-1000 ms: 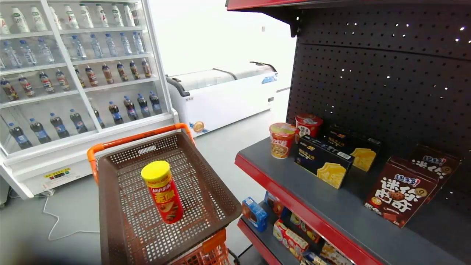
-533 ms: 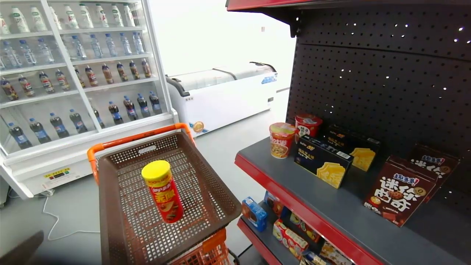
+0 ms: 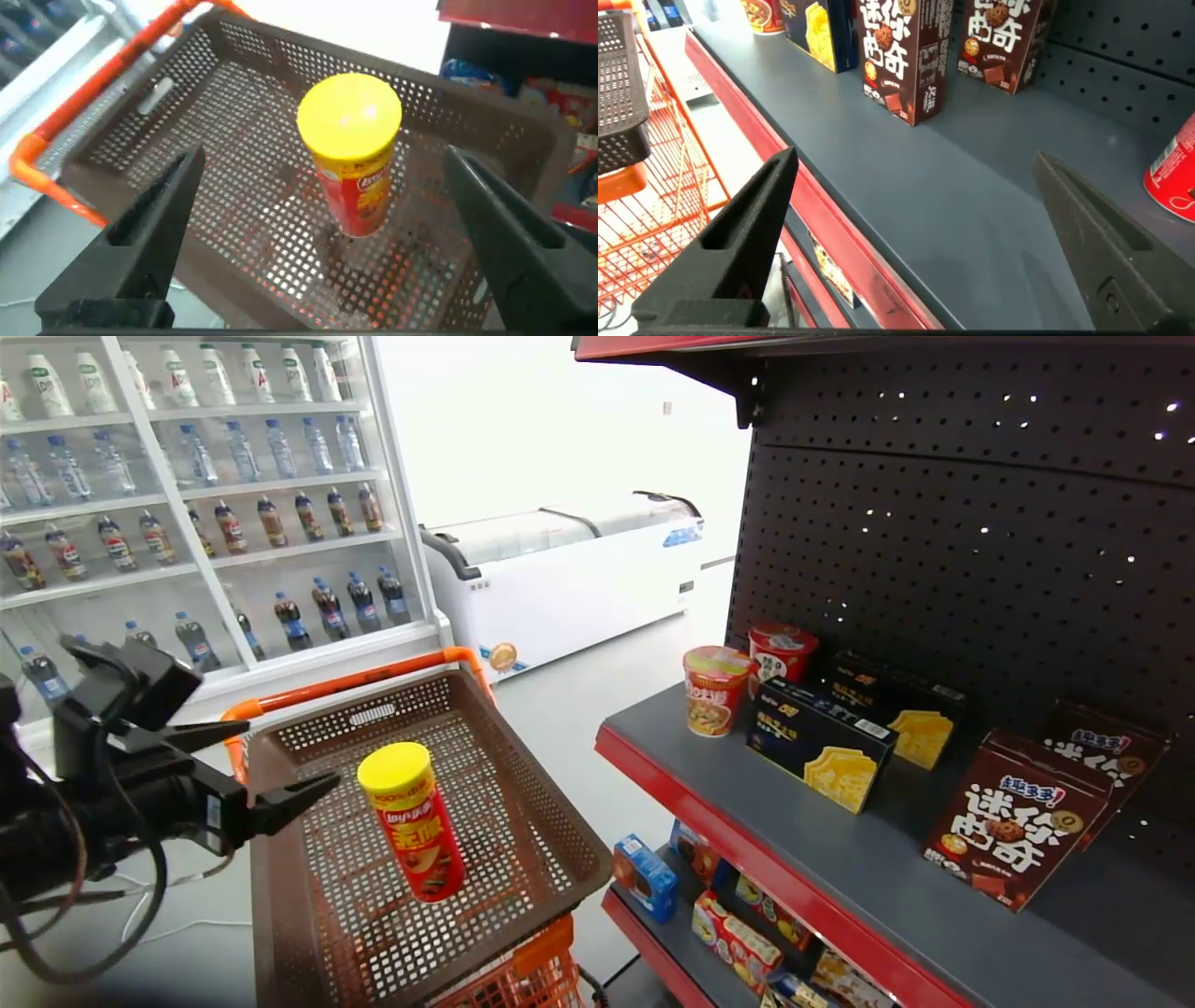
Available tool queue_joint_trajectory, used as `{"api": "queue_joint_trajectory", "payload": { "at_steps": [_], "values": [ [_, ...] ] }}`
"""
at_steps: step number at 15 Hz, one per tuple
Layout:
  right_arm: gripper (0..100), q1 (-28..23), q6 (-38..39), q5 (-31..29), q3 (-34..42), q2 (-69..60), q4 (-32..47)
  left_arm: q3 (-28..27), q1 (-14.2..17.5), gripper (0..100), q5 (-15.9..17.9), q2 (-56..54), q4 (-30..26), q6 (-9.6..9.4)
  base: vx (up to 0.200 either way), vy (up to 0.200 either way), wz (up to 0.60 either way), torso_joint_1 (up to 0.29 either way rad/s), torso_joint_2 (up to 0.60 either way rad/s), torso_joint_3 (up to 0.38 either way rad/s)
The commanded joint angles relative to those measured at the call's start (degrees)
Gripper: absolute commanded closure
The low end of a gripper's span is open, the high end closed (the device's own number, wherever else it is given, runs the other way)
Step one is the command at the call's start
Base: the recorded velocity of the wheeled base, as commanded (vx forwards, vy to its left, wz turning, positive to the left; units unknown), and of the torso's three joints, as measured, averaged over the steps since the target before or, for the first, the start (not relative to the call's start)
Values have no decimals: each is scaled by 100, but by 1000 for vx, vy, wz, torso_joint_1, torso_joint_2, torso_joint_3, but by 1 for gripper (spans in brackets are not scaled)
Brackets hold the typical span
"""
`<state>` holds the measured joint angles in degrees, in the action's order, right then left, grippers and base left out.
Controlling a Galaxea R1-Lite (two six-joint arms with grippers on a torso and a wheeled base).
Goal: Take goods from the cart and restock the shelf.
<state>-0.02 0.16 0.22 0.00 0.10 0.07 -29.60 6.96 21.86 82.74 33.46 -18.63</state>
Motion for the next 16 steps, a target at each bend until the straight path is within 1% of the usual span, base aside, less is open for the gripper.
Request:
{"api": "queue_joint_trajectory", "payload": {
  "at_steps": [1,3,5,7,10,13,15,16],
  "values": [
    [0,-6,2,4,0,-1,1,710,-90,0,222,1306,925,8,0,0,0,0,0,0],
    [0,-6,2,4,0,-1,1,798,-230,0,275,1605,1286,52,0,0,0,0,0,0],
    [0,2,2,4,0,-1,1,868,-239,0,249,1904,1769,79,0,0,0,0,0,0],
    [0,2,2,4,0,-1,1,859,-353,0,258,2124,1874,96,0,0,0,0,0,0],
    [0,2,2,4,0,-1,-7,851,-415,0,258,2458,2156,96,0,0,0,0,0,0],
    [0,2,2,4,0,-1,1,886,-441,0,258,2818,2621,17,0,0,0,0,0,0],
    [0,2,2,4,0,-1,1,824,-450,0,275,2994,2788,8,0,0,0,0,0,0],
    [0,2,2,4,0,-1,1,692,-450,0,275,3196,2947,17,0,0,0,0,0,0]
  ]
}}
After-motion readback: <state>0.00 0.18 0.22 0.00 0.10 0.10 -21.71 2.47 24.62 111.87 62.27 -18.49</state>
